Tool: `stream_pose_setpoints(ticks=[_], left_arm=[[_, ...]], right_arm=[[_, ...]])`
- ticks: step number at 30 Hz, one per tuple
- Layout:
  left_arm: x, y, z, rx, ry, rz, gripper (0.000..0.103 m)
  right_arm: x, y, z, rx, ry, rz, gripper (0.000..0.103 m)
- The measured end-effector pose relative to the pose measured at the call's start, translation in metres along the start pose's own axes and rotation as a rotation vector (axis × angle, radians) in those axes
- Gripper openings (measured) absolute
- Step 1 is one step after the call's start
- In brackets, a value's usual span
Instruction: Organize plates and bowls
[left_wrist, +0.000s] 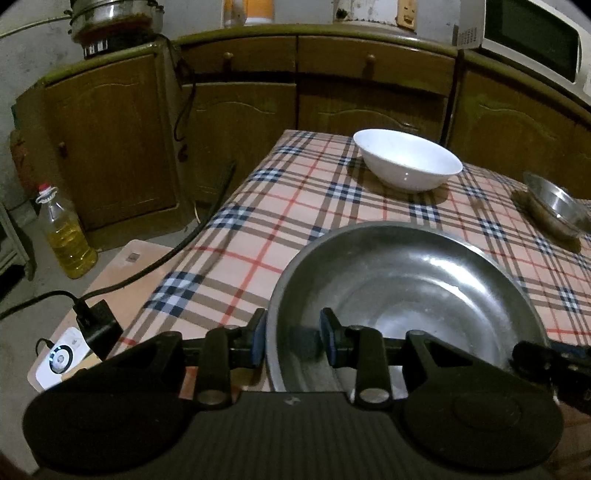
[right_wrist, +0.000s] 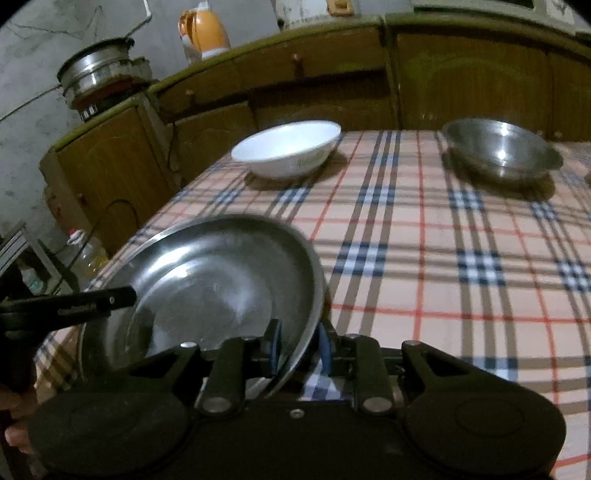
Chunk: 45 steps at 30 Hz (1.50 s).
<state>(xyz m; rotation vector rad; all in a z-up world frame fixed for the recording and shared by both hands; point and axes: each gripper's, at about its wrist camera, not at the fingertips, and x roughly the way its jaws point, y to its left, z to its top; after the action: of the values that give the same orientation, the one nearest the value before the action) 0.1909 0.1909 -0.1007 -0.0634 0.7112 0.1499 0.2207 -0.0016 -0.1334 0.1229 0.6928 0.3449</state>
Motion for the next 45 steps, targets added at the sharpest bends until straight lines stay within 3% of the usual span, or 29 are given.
stream_pose_setpoints(ticks=[11,15,20,31,45], left_arm=[[-0.037,-0.005,0.003,-0.012,-0.049,0.024,0.040],[-0.057,-0.024,0.006,-0.008,-0.063,-0.013,0.046],[-0.080,-0.057,0.014,0.019,-0.083,-0.059,0.046],[-0.110,-0.128,0.037,0.081,-0.125,-0.151,0.047],[-0.097,-0.199,0.068,0.126,-0.135,-0.211,0.051]], right_arm=[[-0.051,-0.021,0.017,-0.003,-0.061,-0.019,0.068],[-0.080,-0.032,0.023,-0.022,-0.080,-0.030,0.072],[-0.114,-0.052,0.034,-0.006,-0.117,-0.044,0.080],[-0.169,-0.114,0.055,0.049,-0.171,-0.125,0.080],[-0.182,-0.191,0.090,0.085,-0.191,-0.181,0.080]])
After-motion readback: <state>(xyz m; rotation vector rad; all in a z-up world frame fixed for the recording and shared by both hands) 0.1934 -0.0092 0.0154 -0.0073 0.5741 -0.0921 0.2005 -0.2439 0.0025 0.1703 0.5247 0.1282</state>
